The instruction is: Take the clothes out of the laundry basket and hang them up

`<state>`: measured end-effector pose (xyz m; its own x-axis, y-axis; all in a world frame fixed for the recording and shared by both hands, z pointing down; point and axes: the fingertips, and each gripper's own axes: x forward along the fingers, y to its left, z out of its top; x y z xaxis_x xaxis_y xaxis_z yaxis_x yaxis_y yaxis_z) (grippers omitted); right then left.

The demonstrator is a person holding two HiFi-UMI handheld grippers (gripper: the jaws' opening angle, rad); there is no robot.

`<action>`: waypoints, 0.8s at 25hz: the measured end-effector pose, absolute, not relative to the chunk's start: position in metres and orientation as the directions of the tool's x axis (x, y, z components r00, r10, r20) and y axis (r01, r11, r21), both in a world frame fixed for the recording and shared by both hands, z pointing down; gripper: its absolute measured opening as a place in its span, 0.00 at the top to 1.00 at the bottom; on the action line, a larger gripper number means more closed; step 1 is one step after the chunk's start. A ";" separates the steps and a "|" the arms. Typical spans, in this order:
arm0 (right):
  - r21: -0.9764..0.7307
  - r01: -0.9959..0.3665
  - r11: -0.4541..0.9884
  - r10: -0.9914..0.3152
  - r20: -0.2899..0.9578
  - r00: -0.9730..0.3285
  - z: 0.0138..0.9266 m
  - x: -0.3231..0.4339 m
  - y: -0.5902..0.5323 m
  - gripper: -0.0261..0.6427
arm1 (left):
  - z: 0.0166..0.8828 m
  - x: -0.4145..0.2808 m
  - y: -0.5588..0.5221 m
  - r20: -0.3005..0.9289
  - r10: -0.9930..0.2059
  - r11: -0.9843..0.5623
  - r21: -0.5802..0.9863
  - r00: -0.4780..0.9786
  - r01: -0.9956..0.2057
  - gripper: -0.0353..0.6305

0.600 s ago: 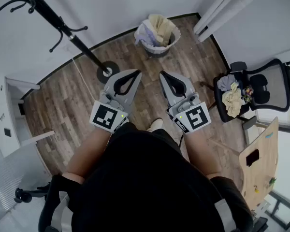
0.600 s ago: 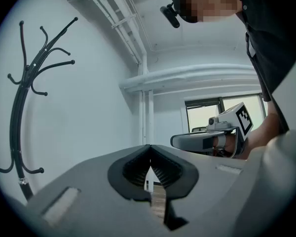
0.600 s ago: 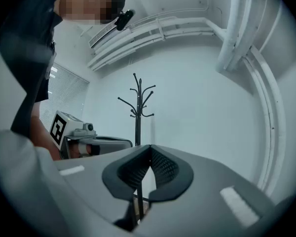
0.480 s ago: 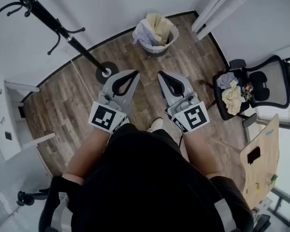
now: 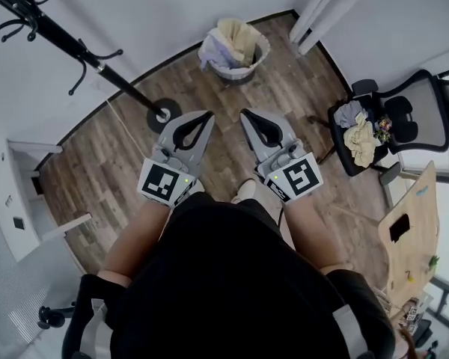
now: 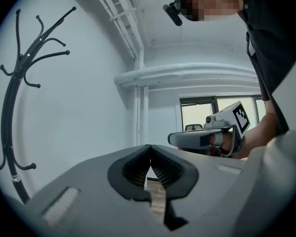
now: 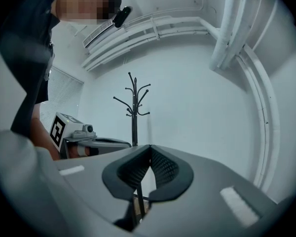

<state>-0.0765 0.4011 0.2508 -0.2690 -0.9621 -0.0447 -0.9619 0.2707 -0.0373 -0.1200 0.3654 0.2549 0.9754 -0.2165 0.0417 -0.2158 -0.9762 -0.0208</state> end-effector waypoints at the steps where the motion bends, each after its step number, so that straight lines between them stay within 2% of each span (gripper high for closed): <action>1: -0.041 -0.963 0.265 -0.963 -0.049 -0.263 0.251 -0.075 0.402 0.98 | 0.255 -0.120 0.366 0.041 -0.215 -0.976 -0.025 0.976 -0.214 0.95; 2: -0.043 -0.964 0.262 -0.964 -0.053 -0.259 0.251 -0.074 0.403 0.98 | 0.256 -0.120 0.366 0.042 -0.216 -0.976 -0.030 0.975 -0.215 0.91; 3: -0.046 -0.964 0.261 -0.964 -0.053 -0.259 0.252 -0.073 0.404 0.98 | 0.257 -0.119 0.366 0.045 -0.219 -0.975 -0.033 0.975 -0.218 0.79; 6: -0.080 -0.959 0.273 -0.962 -0.042 -0.270 0.257 -0.070 0.405 0.46 | 0.258 -0.119 0.362 0.034 -0.240 -0.971 -0.020 0.970 -0.239 0.47; 9: -0.101 -0.962 0.254 -0.967 -0.020 -0.253 0.261 -0.056 0.410 0.23 | 0.256 -0.123 0.355 0.026 -0.271 -0.963 -0.009 0.962 -0.271 0.24; 12: -0.092 -0.970 0.223 -0.975 -0.013 -0.223 0.261 -0.039 0.420 0.21 | 0.260 -0.122 0.351 0.016 -0.282 -0.959 -0.010 0.959 -0.282 0.21; 20: -0.076 -0.984 0.163 -0.987 -0.016 -0.162 0.260 0.001 0.450 0.20 | 0.260 -0.101 0.362 0.006 -0.298 -0.955 -0.005 0.955 -0.298 0.19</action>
<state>0.0006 0.4496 0.2602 -0.1619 -0.9867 -0.0156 -0.9837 0.1626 -0.0763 -0.1013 0.3620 0.2604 0.9546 -0.2977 0.0062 -0.2977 -0.9547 -0.0049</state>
